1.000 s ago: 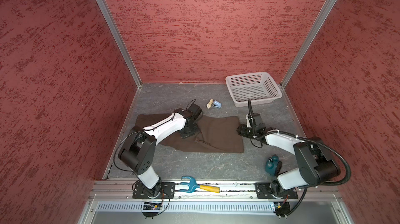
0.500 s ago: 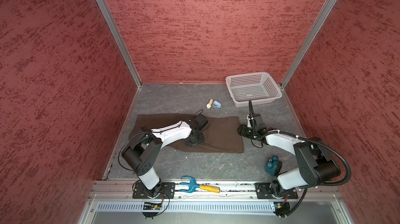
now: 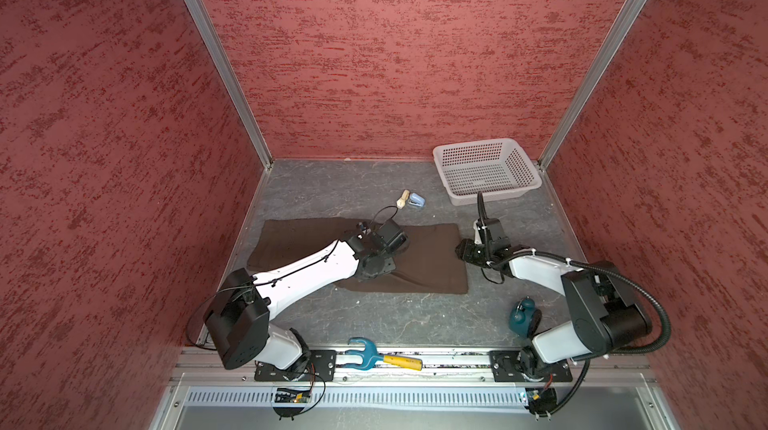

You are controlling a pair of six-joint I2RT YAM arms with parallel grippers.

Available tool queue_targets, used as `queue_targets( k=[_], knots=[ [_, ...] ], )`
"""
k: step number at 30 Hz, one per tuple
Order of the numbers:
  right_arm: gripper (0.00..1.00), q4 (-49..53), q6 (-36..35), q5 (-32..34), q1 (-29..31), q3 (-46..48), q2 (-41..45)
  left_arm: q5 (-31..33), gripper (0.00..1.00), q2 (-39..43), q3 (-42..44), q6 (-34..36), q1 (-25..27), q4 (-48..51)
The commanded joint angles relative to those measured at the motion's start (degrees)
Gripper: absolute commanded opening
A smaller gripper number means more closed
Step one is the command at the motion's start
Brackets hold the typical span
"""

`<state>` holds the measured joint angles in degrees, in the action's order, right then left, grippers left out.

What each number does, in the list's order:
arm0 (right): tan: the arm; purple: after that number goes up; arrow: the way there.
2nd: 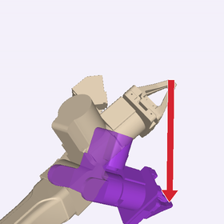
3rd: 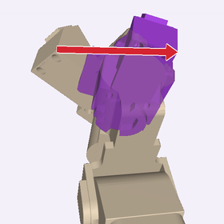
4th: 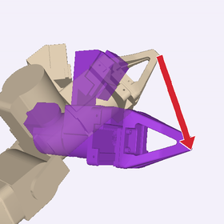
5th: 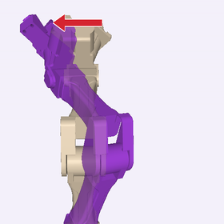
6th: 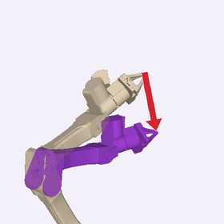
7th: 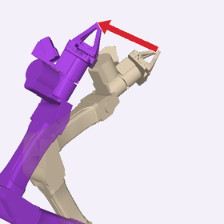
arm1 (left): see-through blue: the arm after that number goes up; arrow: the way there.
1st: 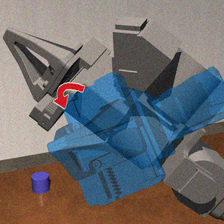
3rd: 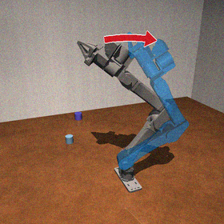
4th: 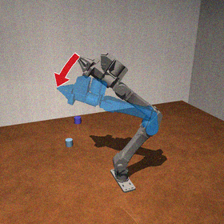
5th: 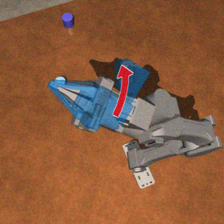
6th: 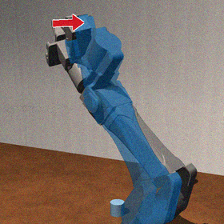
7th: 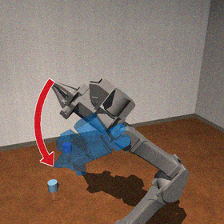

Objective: Fold and stack the trousers

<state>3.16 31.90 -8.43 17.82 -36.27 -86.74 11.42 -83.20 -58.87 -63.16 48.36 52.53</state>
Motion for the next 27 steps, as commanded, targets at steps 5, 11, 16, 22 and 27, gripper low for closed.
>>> queue_targets(
  k=[5, 11, 16, 22, 27],
  knots=[
    [0.59, -1.2, -1.7, -2.2, -0.5, 0.2, -1.6, -0.8, 0.45, -0.4, 5.5, -6.3, -3.0, 3.0],
    [0.59, -1.5, -1.6, -2.3, -0.5, 1.8, -0.6, 1.0, 0.48, 0.6, -0.1, 1.4, -9.4, 2.9],
    [0.6, -1.5, -1.0, -1.7, -0.5, 2.8, 0.2, -1.9, 0.51, -0.2, -1.3, 8.3, -14.7, -6.2],
    [0.66, -0.9, -1.2, -1.9, -0.6, 2.7, 2.0, -9.3, 0.52, -8.3, -1.2, 14.6, -18.5, -19.7],
    [0.74, -1.7, -0.4, -4.0, -0.7, 2.9, 1.5, -15.7, 0.54, -17.2, -3.0, 15.7, -18.2, -26.7]
  ],
)
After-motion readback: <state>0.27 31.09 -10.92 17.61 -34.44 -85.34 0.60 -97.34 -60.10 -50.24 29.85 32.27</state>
